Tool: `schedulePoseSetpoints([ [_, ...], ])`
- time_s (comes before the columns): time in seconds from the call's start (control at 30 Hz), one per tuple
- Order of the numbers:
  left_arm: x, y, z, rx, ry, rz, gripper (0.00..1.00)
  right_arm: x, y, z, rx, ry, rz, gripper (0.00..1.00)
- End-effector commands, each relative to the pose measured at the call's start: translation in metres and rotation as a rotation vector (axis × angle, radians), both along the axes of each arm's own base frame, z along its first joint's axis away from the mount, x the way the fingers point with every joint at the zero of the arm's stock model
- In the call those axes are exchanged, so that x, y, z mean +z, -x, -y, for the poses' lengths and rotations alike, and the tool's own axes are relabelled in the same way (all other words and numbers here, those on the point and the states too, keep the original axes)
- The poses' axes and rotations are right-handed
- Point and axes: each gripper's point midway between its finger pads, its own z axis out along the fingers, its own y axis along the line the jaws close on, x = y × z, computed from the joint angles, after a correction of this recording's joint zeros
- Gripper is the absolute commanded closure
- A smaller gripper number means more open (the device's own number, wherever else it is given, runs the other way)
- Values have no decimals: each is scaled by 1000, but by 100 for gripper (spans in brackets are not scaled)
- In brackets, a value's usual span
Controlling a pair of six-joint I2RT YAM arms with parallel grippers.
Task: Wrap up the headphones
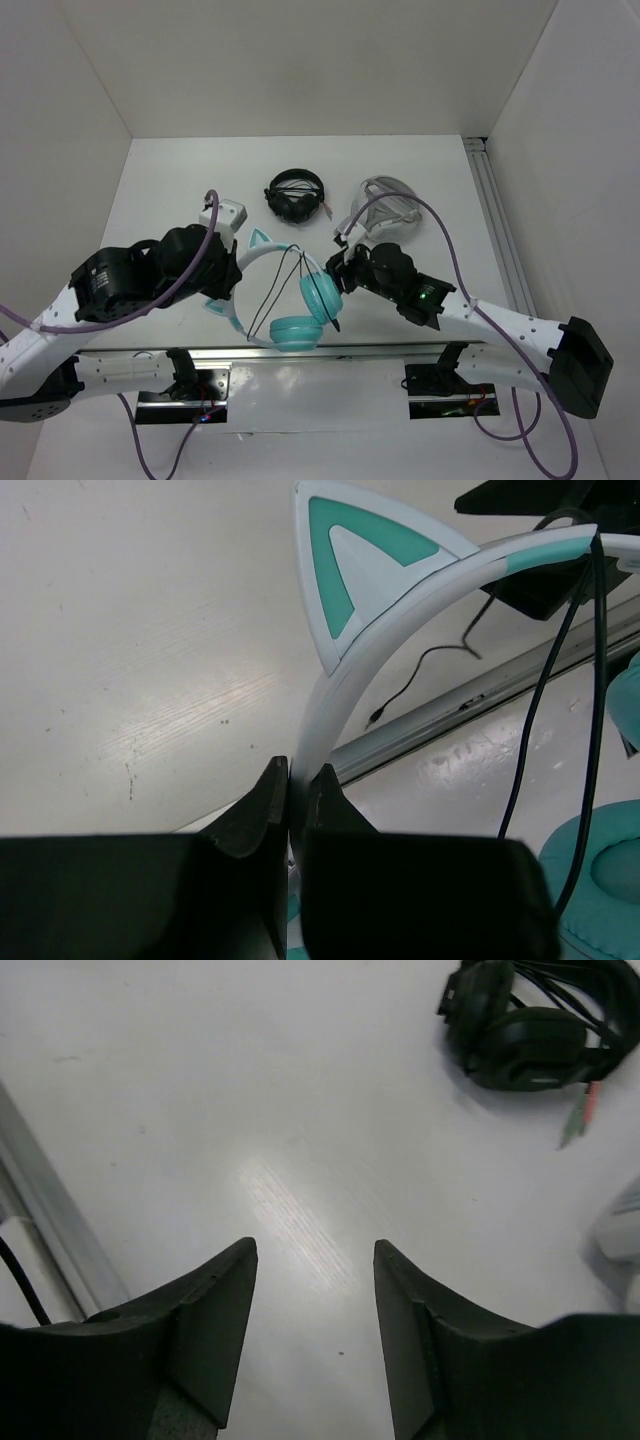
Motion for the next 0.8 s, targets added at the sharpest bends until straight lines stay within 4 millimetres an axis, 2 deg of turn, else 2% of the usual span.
schedulePoseSetpoints([
  [0.0, 23, -2, 4, 58, 118, 19, 100, 47, 21, -24, 206, -254, 12, 42],
  [0.03, 25, -2, 7, 51, 130, 19, 100, 52, 20, -24, 218, -269, 22, 41],
  [0.1, 24, -1, 14, 33, 140, 5, 100, 42, 17, -26, 205, -274, 13, 37],
  [0.13, 21, -1, 15, 33, 138, 3, 100, 42, 13, -26, 189, -277, 21, 33],
  [0.17, 21, 0, 16, 26, 141, -3, 100, 36, 10, -26, 177, -270, 16, 23],
  [0.27, 21, -2, 19, 19, 134, 1, 100, 34, 1, -27, 180, -292, 5, 23],
  [0.3, 20, -1, 20, 11, 138, -6, 100, 25, -2, -29, 191, -279, -16, 23],
  [0.4, 22, -2, 22, 11, 139, -5, 100, 23, -9, -28, 165, -310, -35, 23],
  [0.43, 22, -2, 22, 11, 139, -5, 100, 31, -12, -26, 137, -351, -22, 22],
  [0.47, 22, -2, 22, 11, 139, -5, 100, 26, -9, -23, 137, -353, -19, 22],
  [0.5, 26, -3, 21, 20, 143, 8, 100, 35, 0, -24, 179, -383, -11, 20],
  [0.6, 26, -6, 19, 54, 143, 7, 100, 42, 15, -28, 288, -395, -32, 20],
  [0.73, 34, -6, 20, 68, 177, 8, 100, 39, 24, -31, 329, -380, -43, 20],
  [0.77, 34, -6, 20, 68, 178, 8, 100, 32, 24, -31, 327, -373, -53, 20],
])
